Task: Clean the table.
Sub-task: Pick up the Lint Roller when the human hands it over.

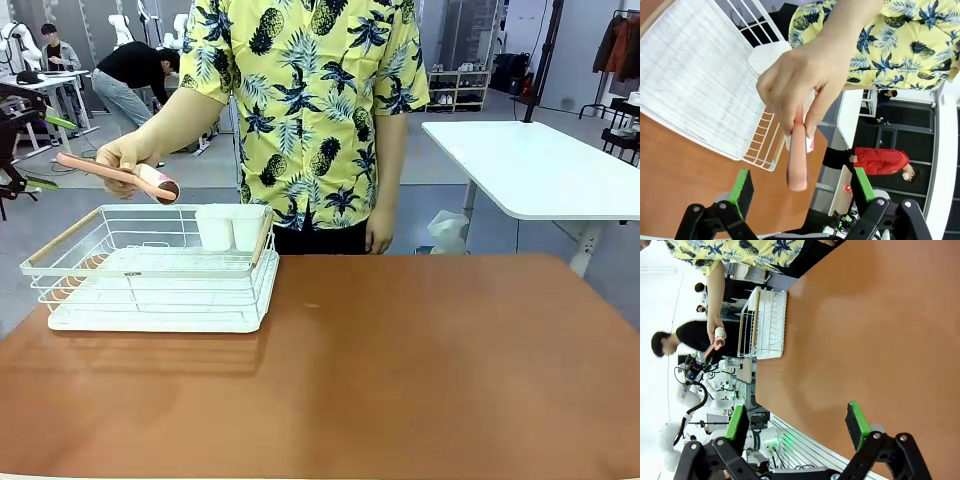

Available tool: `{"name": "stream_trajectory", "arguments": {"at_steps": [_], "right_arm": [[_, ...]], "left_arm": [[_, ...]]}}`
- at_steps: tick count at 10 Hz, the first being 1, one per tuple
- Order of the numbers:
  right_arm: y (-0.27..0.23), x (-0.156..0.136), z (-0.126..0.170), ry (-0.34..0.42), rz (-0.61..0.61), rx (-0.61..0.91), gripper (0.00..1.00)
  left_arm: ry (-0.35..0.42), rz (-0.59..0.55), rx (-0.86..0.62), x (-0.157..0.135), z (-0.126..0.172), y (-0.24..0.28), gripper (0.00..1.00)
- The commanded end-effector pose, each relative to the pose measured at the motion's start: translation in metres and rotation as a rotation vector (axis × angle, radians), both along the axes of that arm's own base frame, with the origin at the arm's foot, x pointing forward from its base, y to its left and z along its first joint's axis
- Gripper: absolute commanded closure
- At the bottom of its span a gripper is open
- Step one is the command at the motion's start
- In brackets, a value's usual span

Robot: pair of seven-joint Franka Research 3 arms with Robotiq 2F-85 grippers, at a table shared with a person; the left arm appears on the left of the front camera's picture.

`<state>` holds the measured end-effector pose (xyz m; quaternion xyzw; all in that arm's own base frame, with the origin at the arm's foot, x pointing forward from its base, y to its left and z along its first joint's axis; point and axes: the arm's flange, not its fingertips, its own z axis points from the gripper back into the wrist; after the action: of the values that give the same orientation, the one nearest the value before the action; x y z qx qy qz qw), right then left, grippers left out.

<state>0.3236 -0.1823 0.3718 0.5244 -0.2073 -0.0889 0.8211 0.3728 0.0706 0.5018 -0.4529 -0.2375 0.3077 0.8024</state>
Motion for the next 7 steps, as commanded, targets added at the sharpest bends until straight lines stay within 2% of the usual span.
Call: {"name": "stream_trajectory", "arguments": {"at_steps": [1,5,6,7], "right_arm": [[0.001,-0.001,0.003,-0.004,-0.001,0.009,0.00],[0.001,-0.001,0.003,-0.004,-0.001,0.009,0.00],[0.001,-0.001,0.003,-0.004,-0.001,0.009,0.00],[0.001,-0.001,0.003,-0.004,-0.001,0.009,0.00]], "left_arm": [[-0.030,0.028,0.013,0.009,-0.015,-0.012,0.00],[-0.019,0.034,0.038,0.026,-0.031,-0.022,0.00],[-0.035,0.031,0.038,0.027,-0.031,-0.022,0.14],[-0.032,0.037,0.035,0.028,-0.031,-0.021,0.19]]}}
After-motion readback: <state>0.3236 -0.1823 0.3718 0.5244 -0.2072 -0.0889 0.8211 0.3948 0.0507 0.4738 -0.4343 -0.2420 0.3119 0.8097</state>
